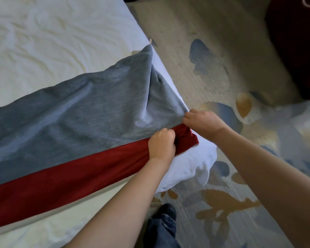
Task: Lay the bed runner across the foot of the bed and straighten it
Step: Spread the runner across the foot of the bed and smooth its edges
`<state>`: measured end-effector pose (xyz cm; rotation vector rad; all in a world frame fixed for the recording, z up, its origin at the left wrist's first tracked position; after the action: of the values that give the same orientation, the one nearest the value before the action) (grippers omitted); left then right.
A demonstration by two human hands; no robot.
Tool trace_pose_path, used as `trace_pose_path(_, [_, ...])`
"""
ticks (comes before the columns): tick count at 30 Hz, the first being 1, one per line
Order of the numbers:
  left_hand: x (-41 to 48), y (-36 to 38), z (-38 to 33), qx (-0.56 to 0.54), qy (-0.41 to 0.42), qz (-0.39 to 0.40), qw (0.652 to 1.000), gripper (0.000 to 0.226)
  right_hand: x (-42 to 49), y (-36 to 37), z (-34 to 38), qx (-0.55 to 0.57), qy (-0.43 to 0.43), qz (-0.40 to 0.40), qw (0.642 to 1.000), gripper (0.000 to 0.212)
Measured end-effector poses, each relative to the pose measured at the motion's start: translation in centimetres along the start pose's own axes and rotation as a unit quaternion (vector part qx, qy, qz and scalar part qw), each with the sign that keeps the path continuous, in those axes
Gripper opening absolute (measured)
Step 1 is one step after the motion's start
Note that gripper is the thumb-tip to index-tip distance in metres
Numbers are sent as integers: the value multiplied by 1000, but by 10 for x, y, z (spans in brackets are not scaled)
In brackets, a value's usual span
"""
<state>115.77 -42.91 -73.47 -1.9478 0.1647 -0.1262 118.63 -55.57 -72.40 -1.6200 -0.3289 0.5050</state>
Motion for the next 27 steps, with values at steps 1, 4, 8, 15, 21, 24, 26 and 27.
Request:
trace_pose_path(1, [1, 1, -4, 1, 2, -1, 1000, 18, -3, 0, -5, -1, -1, 0, 1000, 27])
trace_pose_path(4, [7, 5, -20, -10, 8, 0, 1000, 22, -13, 1, -20, -12, -12, 5, 1000, 25])
trace_pose_path(8, [15, 12, -47, -19, 15, 11, 1000, 22, -25, 1, -46, -26, -2, 27, 999, 21])
trace_pose_path(15, [31, 23, -71, -34, 47, 16, 998, 19, -39, 2, -75, -20, 69, 45, 996, 23])
trace_pose_path(21, [6, 8, -10, 15, 52, 14, 998, 29, -20, 1, -33, 59, 19, -24, 998, 26])
trace_pose_path(24, [-17, -3, 23, 38, 61, 18, 997, 30, -6, 0, 7, 93, -62, -21, 994, 25])
trace_pose_path(26, [-27, -6, 34, 35, 68, 16, 997, 22, -2, 2, 24, 96, -99, -18, 990, 19])
trace_pose_path(27, [-29, -6, 35, 29, 68, 14, 997, 19, 0, 3, 27, 97, -103, -29, 990, 12])
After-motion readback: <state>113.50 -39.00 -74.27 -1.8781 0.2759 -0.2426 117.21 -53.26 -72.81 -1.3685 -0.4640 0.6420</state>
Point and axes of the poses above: each hand's wrist, its own x-axis towards the middle knuckle, its own y-axis out of the palm, z = x × y, the point moved 5 cm from there along x, towards the middle knuckle, and after that the axes turned 13 degrees about -z, right-handed, at the moved point
